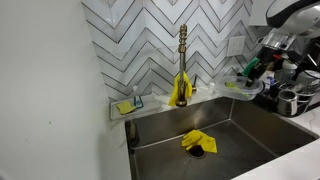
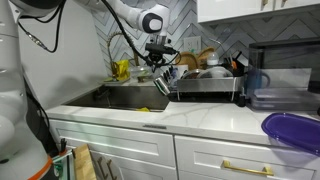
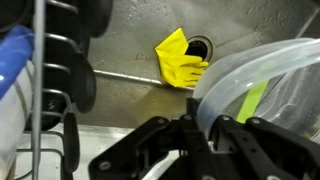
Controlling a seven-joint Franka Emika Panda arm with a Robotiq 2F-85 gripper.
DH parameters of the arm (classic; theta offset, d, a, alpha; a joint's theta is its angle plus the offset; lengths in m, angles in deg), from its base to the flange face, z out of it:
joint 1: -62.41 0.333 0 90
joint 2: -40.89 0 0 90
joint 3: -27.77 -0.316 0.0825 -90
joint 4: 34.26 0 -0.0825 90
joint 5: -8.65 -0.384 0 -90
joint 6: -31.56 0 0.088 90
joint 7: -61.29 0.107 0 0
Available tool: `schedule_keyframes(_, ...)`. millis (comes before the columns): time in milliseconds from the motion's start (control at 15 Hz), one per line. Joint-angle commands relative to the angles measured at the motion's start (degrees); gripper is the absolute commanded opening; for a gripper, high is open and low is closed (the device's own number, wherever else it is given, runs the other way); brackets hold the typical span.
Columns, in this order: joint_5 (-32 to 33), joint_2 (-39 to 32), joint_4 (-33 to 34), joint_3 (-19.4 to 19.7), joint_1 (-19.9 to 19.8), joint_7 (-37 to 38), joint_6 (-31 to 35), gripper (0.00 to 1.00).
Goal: Put the yellow spoon and silver spoon in the bowl, then put the bowl in the sink
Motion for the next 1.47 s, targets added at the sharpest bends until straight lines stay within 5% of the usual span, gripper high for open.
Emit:
schedule_keyframes(0, -2.33, 2.44, -3.78, -1.94, 1.62, 10.25, 3.04, 0.02)
schedule_keyframes(533, 1.05, 3.89, -11.14, -3.15, 5.23, 37.01, 11.2, 0.02)
schedule_keyframes(933, 2.52, 3.45, -14.55, -3.3, 5.97, 43.57, 11.31, 0.02)
schedule_keyframes(1400, 1.98, 1.25, -13.2, -3.55, 5.35, 41.69, 10.37, 0.08)
